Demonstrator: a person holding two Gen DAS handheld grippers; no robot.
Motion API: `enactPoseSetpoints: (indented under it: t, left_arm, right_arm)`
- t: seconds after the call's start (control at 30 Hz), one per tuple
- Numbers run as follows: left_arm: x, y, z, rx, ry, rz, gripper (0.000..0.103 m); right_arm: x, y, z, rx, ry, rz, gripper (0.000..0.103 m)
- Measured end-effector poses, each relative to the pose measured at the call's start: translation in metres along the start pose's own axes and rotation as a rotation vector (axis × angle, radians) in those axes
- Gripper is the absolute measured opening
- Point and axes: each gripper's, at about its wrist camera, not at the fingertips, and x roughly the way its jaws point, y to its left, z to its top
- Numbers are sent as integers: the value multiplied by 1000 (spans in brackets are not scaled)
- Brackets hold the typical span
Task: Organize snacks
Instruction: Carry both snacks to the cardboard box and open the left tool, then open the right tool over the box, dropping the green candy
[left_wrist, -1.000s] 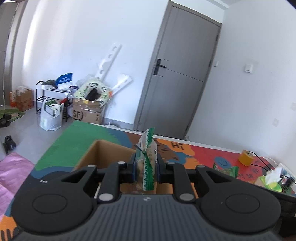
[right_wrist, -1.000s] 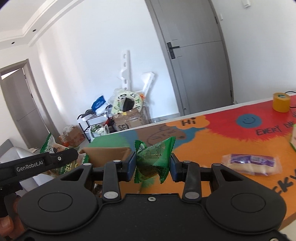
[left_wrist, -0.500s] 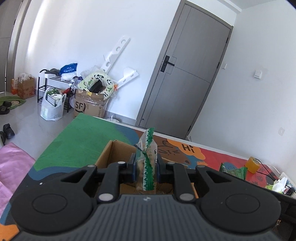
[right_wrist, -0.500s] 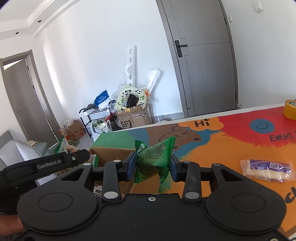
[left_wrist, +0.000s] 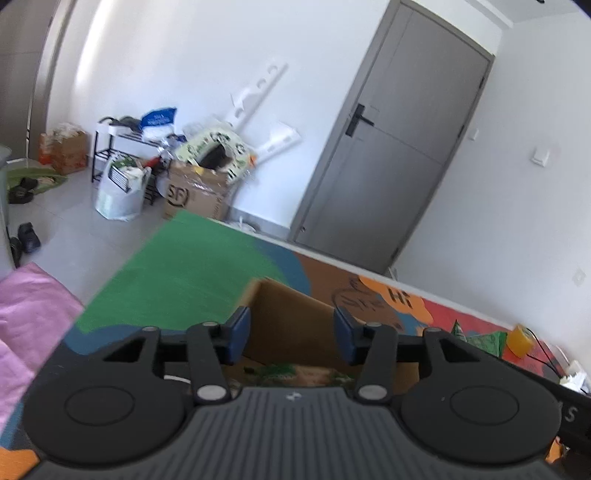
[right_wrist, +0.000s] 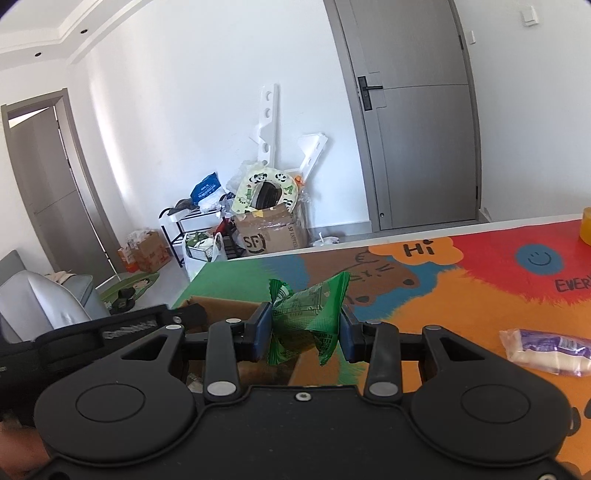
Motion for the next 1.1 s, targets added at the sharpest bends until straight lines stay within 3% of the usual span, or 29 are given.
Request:
enactPoseSetpoints:
  t: [0.3, 0.4, 0.63, 0.9, 1.1]
  left_arm:
    - [-27, 16, 8, -12, -37, 21, 60]
    - [-28, 16, 10, -11, -35, 31, 64]
    - [-34, 9, 9, 6, -39, 40, 82]
    - [-33, -11, -1, 70, -4, 27, 89]
    - [-24, -28, -10, 103, 53, 19, 92]
  right_arm:
    - [16, 21, 1, 1, 26, 41, 39]
    - [18, 23, 2, 0, 33, 50, 47]
    - [0, 5, 3, 41, 15, 19, 52]
    - [-19, -17, -9, 69, 26, -27, 54]
    - [-33, -37, -15, 102, 28, -63, 62]
